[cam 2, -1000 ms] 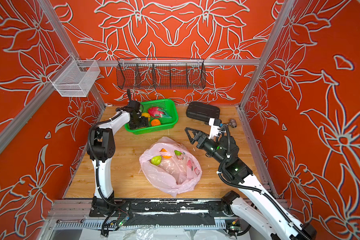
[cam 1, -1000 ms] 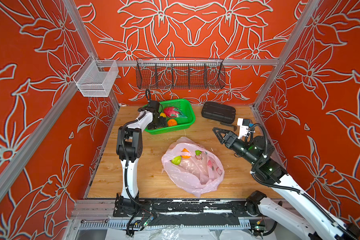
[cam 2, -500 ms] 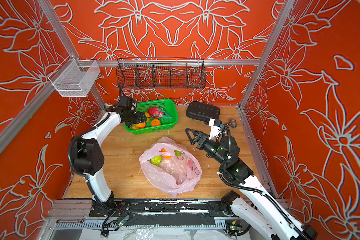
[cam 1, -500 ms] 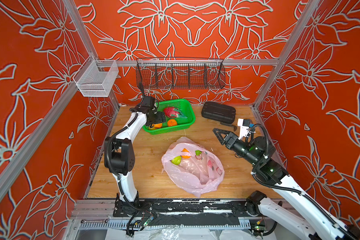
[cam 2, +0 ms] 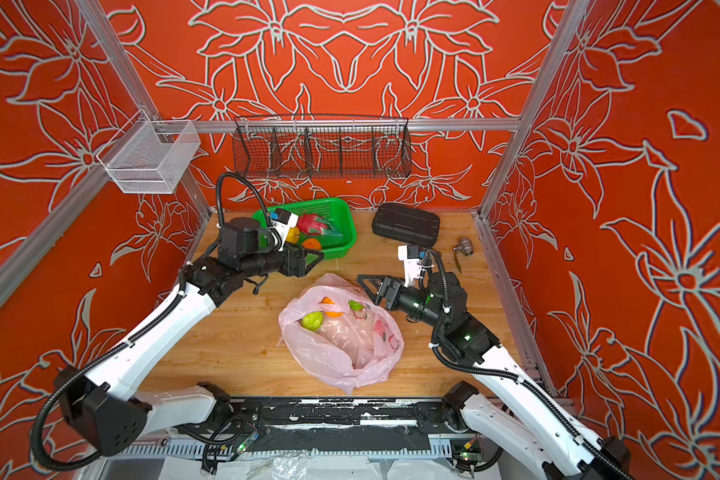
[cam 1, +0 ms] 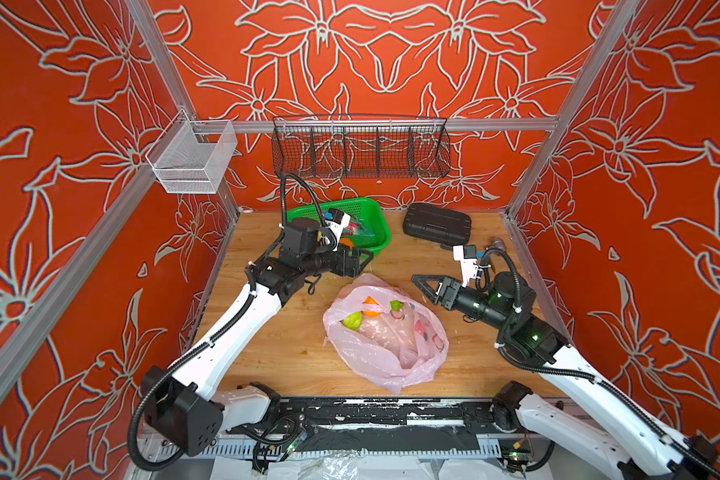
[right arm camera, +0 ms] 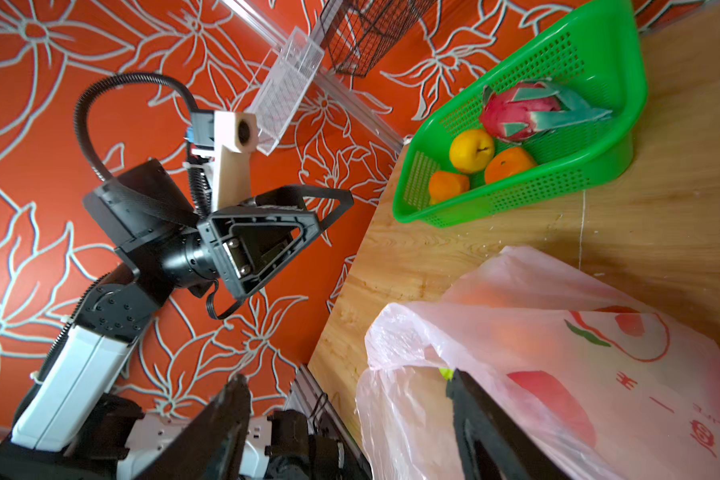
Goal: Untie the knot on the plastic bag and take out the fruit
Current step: 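Move both grippers back over the pink bag opening, then hold the bag mouth with the left gripper while the right gripper grasps the lime-green fruit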
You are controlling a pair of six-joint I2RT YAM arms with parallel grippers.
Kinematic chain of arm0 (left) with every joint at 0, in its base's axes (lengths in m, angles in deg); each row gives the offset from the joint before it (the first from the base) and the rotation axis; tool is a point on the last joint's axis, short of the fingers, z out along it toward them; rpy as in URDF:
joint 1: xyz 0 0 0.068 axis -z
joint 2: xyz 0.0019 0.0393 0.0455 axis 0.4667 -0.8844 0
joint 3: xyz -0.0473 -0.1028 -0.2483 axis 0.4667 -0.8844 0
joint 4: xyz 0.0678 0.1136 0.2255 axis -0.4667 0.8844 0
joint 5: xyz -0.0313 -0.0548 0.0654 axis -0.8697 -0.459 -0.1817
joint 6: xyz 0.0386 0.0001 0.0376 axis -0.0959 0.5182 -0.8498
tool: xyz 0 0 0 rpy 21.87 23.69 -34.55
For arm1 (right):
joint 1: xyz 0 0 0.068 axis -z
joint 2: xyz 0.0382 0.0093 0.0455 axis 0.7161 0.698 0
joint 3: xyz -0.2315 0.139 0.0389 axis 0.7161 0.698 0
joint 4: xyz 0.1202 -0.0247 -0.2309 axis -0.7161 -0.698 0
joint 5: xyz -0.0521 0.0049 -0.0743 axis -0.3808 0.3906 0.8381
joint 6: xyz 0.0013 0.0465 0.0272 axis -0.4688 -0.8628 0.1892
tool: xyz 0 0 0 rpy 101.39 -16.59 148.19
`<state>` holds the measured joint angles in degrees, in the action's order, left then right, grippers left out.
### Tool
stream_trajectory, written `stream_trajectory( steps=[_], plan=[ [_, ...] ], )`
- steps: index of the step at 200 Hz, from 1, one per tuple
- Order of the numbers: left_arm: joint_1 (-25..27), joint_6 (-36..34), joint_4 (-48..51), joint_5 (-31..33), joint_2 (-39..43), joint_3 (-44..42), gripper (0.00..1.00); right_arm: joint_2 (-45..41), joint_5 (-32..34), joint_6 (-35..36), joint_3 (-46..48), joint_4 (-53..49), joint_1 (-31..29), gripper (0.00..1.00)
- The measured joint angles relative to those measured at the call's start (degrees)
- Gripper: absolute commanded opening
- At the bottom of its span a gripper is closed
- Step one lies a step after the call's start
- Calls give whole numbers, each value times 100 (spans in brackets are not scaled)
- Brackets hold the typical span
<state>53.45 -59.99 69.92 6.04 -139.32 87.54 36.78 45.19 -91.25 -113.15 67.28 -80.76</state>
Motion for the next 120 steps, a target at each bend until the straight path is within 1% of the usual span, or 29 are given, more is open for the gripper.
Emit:
stream_trajectory(
  steps=[17,31,53,81,94,120],
  plan=[
    [367,-245,44,221,271,-282,88,7,-13,144,57,-142,-247,72],
    [535,-385,186,496,376,-446,88,46,0,284,90,-293,-498,71],
    [610,-520,463,859,393,-730,88,229,81,472,98,-535,-935,68],
    [643,-538,955,1270,208,-988,87,546,372,575,232,-656,-1401,66],
    [647,-525,1102,1414,63,-1014,82,719,573,586,348,-643,-1609,66],
    [660,-422,1204,1565,-87,-1060,64,1143,957,621,505,-566,-2002,65]
  ],
)
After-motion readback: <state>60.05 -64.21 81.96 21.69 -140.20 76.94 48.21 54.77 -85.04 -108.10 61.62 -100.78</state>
